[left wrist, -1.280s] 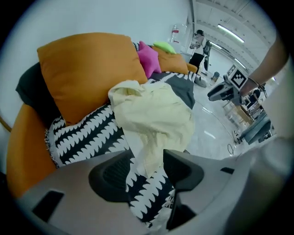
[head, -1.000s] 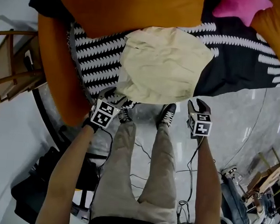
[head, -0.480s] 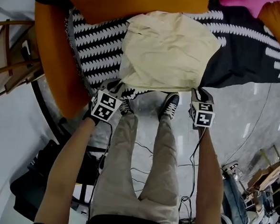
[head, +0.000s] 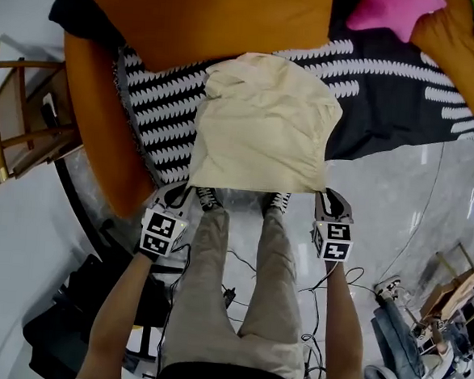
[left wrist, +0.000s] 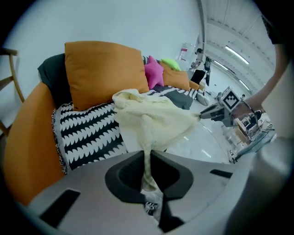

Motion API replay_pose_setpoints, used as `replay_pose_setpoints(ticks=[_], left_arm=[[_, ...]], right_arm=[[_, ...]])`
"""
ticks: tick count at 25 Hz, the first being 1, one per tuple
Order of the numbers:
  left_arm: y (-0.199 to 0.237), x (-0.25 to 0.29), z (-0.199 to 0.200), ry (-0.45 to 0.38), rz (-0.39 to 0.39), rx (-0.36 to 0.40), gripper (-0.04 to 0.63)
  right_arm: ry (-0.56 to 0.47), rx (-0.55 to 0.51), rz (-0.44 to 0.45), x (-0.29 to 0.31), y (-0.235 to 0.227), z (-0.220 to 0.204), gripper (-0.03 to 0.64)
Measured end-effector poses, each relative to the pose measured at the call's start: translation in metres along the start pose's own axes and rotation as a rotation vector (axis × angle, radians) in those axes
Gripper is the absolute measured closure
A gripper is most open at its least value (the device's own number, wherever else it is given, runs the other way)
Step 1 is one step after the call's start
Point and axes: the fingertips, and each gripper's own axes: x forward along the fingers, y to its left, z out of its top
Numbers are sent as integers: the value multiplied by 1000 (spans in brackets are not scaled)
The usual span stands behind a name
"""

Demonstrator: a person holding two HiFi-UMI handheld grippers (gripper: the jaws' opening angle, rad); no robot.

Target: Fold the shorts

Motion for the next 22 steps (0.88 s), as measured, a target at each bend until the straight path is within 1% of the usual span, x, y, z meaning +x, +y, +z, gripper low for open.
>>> replay_pose_setpoints(ticks=[2,4,6,7,8,9,11,13,15,18,20,22], left_arm=[[-6,-11,1,6,-12,16,561],[-4,-15,-4,14,-9,19,561],[7,-10,-15,32,-8,-23,561],[8,-12,-16,34,-12,-27,561],[5,-20,-11,24,-16,-3,561],[5,-29,3,1,-18,37,561],[16,-45,50,-67,-11,101,561],[28,-63,108,-128,0,152,561],[31,-85,163,-172,11,204,561],[34,-129,245,-229,37,268,561],[39,-163,300,-279,61,301,561],[38,-196,345,-321,83,326,561]], right_arm=[[-9,-8,9,-10,10,1,518],[-22,16,24,-13,20,-2,520],[32,48,37,3,29,-20,520],[51,38,37,5,34,-25,520],[40,16,33,-2,39,-20,520],[2,-6,24,-13,39,-4,520],[-105,-32,-8,-35,27,48,520],[-198,-34,-43,-57,7,106,520],[-262,-50,-72,-88,-9,159,520],[-346,-111,-112,-146,-28,242,520],[-410,-148,-133,-185,-38,298,520],[-466,-174,-149,-222,-44,341,520]])
